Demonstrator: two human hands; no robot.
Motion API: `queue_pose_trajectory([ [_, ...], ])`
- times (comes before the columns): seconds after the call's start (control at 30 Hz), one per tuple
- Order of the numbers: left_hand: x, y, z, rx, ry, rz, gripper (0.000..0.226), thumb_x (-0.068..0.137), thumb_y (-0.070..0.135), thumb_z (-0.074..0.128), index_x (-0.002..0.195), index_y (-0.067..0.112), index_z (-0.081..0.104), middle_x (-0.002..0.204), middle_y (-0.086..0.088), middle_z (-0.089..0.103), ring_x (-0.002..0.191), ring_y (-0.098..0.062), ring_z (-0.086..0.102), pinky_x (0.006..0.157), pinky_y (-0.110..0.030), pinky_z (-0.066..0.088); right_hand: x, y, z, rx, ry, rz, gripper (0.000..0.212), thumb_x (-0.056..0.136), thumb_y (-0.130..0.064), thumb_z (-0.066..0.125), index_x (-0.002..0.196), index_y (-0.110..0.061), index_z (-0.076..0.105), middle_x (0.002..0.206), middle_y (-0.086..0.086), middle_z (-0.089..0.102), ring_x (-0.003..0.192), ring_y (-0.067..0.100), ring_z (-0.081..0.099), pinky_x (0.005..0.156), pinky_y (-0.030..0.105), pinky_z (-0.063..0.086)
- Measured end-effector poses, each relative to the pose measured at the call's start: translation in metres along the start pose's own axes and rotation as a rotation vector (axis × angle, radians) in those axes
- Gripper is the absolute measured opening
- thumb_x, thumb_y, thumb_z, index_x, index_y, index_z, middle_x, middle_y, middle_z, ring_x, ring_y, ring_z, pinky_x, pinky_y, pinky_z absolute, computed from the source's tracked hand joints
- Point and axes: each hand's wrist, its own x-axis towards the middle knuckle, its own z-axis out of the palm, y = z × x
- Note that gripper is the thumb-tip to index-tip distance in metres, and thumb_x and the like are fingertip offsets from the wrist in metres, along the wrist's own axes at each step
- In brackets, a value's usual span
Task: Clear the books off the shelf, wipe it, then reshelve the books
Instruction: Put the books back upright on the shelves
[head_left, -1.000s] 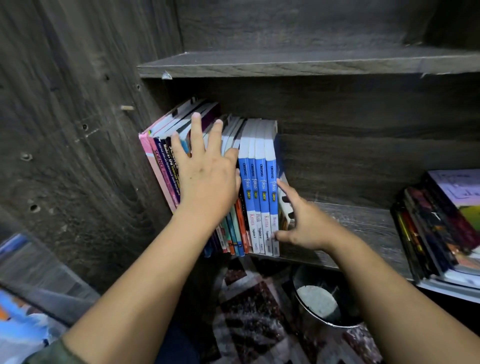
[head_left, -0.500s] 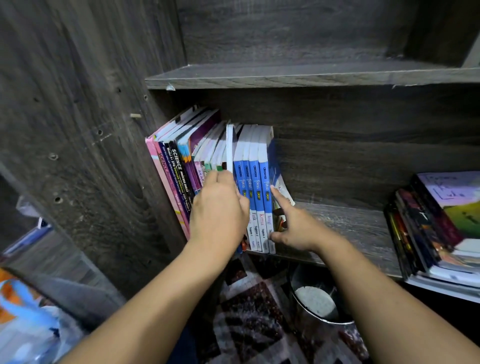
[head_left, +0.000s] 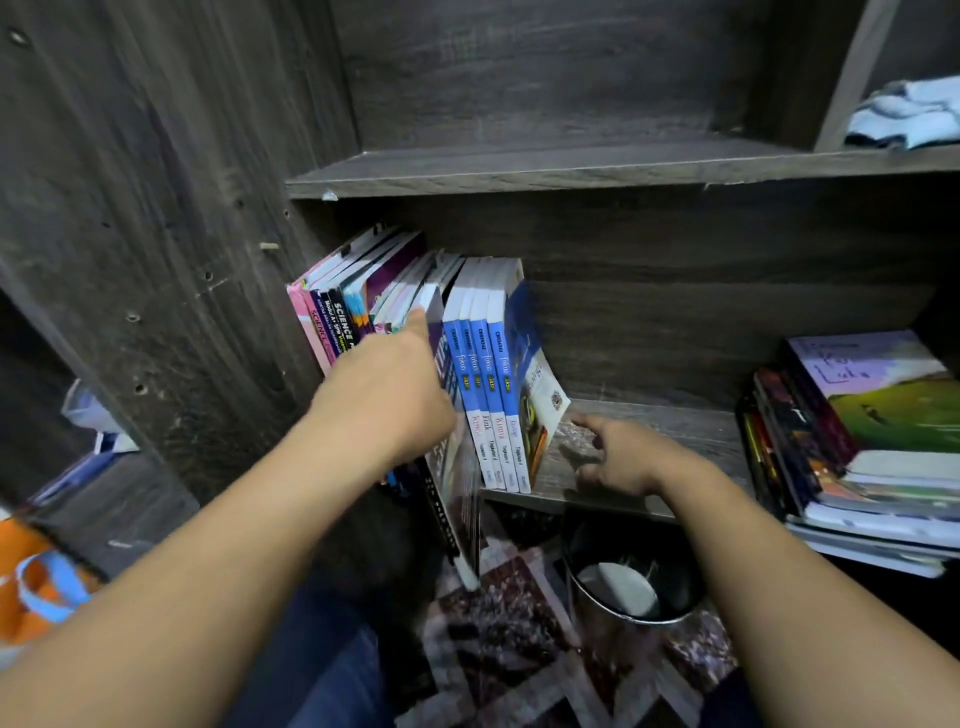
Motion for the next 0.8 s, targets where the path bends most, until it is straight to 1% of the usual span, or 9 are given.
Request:
queue_pose_trajectory([
  [0.07,-0.005,0.000,-0.013,0.033,-0.050,0.029,0.077,0.083,0.023,0.059,0.151,0.013,0.023,0.126,-0.014,0.058,0.114,-0.031,0.056,0.093,-0.037,0.047,-0.005,0.004,0.000,-0.007,0.018,-0.007,0.076,0.085,-0.029,0.069,0.149,-0.030,0.029,0.140,0.009,0.052,0.126,0.025,0.051,0.099,0.025,0.039],
  [0.1,-0.007,0.002,-0.018,0.038,-0.080,0.040,0.070,0.084,0.023,0.059,0.147,0.013,0.030,0.125,-0.011,0.058,0.111,-0.028,0.056,0.092,-0.035,0.048,-0.007,0.005,0.000,-0.014,0.025,-0.013,0.074,0.085,-0.030,0.069,0.149,-0.030,0.031,0.140,0.008,0.053,0.126,0.025,0.052,0.098,0.025,0.038],
  [0.17,-0.011,0.006,-0.026,0.029,-0.127,0.076,0.051,0.085,0.022,0.059,0.133,0.015,0.044,0.107,-0.002,0.060,0.095,-0.022,0.054,0.083,-0.032,0.049,-0.013,0.007,0.001,-0.027,0.046,-0.033,0.070,0.086,-0.031,0.069,0.147,-0.028,0.035,0.139,0.007,0.053,0.126,0.025,0.051,0.099,0.025,0.038],
  [0.23,-0.016,0.013,-0.029,0.024,-0.158,0.126,0.033,0.084,0.020,0.057,0.116,0.016,0.051,0.083,0.006,0.052,0.082,-0.018,0.052,0.074,-0.029,0.047,-0.017,0.007,0.001,-0.025,0.066,-0.051,0.066,0.086,-0.033,0.068,0.145,-0.028,0.039,0.138,0.008,0.054,0.126,0.024,0.051,0.102,0.026,0.039],
  [0.3,-0.023,0.019,-0.027,0.049,-0.202,0.188,0.032,0.084,0.020,0.056,0.116,0.015,0.053,0.079,0.006,0.049,0.080,-0.017,0.053,0.071,-0.029,0.047,-0.020,0.007,0.001,-0.025,0.080,-0.070,0.063,0.087,-0.033,0.067,0.144,-0.028,0.041,0.137,0.008,0.055,0.125,0.024,0.052,0.103,0.027,0.040],
  [0.4,-0.033,0.029,-0.023,0.050,-0.251,0.253,0.044,0.084,0.018,0.053,0.128,0.016,0.050,0.091,0.003,0.058,0.086,-0.017,0.060,0.078,-0.034,0.055,-0.024,0.004,0.004,-0.026,0.089,-0.100,0.058,0.087,-0.038,0.065,0.141,-0.032,0.044,0.135,0.006,0.056,0.124,0.023,0.052,0.103,0.030,0.041],
  [0.5,-0.030,0.037,-0.017,0.041,-0.215,0.296,0.054,0.086,0.016,0.049,0.139,0.017,0.042,0.099,-0.003,0.060,0.090,-0.021,0.059,0.083,-0.036,0.054,-0.027,0.001,0.005,-0.004,0.078,-0.119,0.053,0.089,-0.035,0.063,0.139,-0.034,0.045,0.136,0.006,0.055,0.123,0.024,0.052,0.106,0.034,0.040],
  [0.67,0.000,0.053,0.008,-0.009,-0.009,0.297,0.075,0.089,0.009,0.049,0.154,0.019,0.012,0.077,-0.004,0.057,0.065,-0.020,0.057,0.050,-0.033,0.045,-0.028,0.005,0.001,0.064,0.128,-0.131,0.054,0.089,-0.016,0.056,0.140,-0.032,0.046,0.135,0.007,0.057,0.116,0.024,0.057,0.099,0.031,0.045],
  [0.8,0.033,0.069,0.031,-0.024,0.158,0.283,0.078,0.091,0.010,0.051,0.155,0.016,0.006,0.083,-0.008,0.053,0.071,-0.026,0.053,0.056,-0.036,0.039,-0.024,0.007,0.010,0.113,0.105,-0.154,0.071,0.085,-0.016,0.060,0.148,-0.032,0.032,0.151,0.007,0.039,0.136,0.022,0.039,0.110,0.024,0.030],
])
